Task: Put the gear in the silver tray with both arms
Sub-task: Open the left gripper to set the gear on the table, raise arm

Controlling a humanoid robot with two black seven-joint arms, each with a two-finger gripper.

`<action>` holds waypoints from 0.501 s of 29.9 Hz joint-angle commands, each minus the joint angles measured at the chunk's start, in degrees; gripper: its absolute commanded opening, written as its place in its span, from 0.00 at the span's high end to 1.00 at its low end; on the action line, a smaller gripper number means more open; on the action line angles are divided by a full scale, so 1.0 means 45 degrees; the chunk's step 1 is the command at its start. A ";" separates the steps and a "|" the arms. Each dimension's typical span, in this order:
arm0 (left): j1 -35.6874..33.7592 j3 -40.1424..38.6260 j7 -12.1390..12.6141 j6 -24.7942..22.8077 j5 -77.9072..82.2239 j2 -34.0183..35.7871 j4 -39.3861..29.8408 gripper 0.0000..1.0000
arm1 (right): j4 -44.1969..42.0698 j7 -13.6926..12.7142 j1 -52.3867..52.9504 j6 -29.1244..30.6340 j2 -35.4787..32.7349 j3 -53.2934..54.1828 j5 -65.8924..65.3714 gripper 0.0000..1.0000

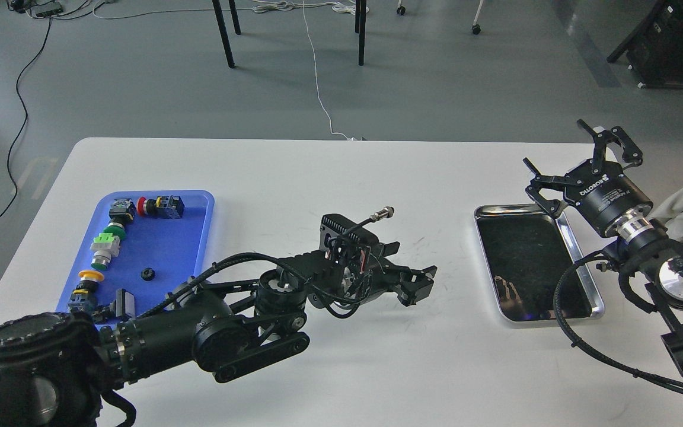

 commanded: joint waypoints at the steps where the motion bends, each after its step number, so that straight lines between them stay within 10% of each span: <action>1: -0.0174 -0.1953 0.0139 0.0078 -0.0573 0.0002 -0.0010 0.03 | 0.0091 0.0000 0.0031 -0.0039 -0.0032 -0.0013 0.0000 0.01; 15: -0.0096 -0.6354 -0.0289 0.3162 -0.9315 0.2969 -0.0264 0.03 | 0.1280 -0.0196 0.1202 0.0058 -0.0774 -0.0071 -0.0057 0.01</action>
